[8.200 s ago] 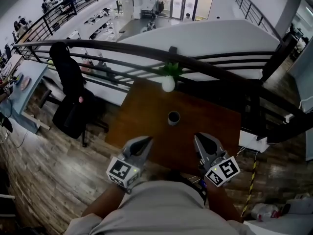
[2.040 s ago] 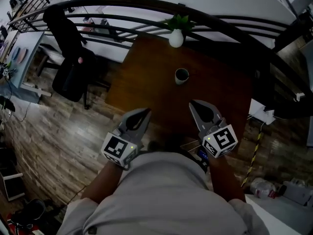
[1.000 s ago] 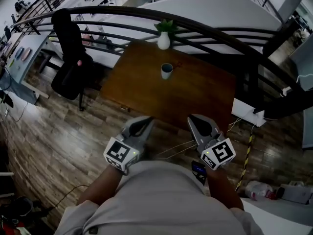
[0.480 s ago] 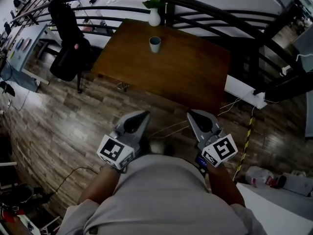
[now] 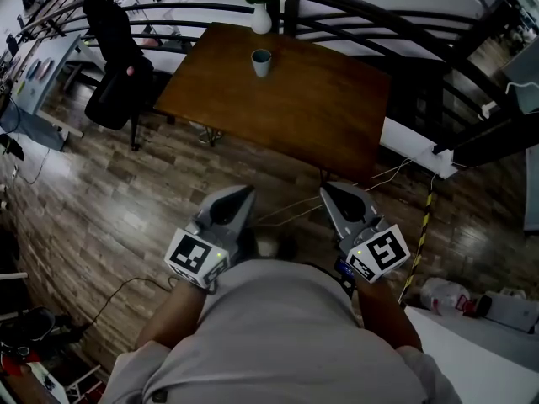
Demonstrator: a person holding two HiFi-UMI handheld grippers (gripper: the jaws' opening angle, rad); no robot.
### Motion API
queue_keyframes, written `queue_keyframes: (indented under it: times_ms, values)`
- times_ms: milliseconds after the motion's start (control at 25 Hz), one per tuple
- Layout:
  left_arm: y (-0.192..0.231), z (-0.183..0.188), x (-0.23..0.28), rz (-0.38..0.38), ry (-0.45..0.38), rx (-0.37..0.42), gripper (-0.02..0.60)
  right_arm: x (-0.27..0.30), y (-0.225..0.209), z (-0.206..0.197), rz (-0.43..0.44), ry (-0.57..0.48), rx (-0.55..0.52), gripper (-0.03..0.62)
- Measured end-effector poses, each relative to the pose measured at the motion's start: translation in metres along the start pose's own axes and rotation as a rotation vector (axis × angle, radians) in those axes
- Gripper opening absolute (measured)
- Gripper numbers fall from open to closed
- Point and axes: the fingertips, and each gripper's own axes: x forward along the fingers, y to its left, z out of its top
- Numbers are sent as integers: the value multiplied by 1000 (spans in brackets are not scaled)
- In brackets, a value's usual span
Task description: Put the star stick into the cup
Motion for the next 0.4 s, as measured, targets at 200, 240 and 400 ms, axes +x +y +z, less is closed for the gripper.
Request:
queue_keyframes:
  times_ms: [200, 240, 400]
  values:
    - [-23, 2, -4, 6, -23, -9, 3, -22, 5, -5, 9, -7, -5, 5]
    - [-25, 2, -5, 5, -24, -6, 3, -24, 5, -4, 10, -10, -6, 5]
    - [-34, 2, -5, 10, -26, 7, 3, -30, 5, 0, 18, -24, -16, 5]
